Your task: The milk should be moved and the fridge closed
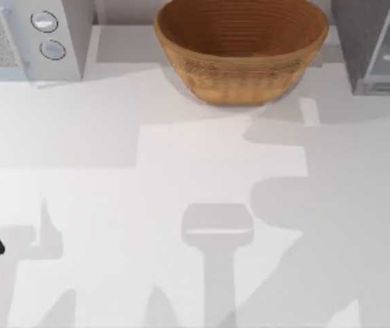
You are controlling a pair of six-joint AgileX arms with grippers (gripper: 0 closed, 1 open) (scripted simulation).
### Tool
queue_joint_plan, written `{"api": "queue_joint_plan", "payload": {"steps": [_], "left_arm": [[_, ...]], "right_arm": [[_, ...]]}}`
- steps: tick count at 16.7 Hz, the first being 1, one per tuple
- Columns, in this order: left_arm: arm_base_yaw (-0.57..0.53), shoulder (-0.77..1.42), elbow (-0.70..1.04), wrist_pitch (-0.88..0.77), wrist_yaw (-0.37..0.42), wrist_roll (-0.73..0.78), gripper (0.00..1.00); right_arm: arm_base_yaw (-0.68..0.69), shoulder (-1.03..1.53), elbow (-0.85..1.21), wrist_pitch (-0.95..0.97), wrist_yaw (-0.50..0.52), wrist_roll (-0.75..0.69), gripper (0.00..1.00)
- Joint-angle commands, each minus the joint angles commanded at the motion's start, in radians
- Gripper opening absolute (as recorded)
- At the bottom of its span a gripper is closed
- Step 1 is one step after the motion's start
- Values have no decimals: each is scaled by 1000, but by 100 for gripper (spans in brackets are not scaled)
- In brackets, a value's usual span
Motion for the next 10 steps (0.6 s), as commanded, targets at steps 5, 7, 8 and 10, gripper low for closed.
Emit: {"api": "queue_joint_plan", "payload": {"steps": [5,7,8,10], "left_arm": [[0,0,0,0,0,0,100],[0,0,0,0,0,0,100],[0,0,0,0,0,0,100],[0,0,0,0,0,0,100]], "right_arm": [[11,-528,-254,-254,53,5,100],[21,-763,-368,-361,73,2,100],[28,-881,-426,-414,82,-1,100],[46,-1114,-543,-517,97,-9,100]]}}
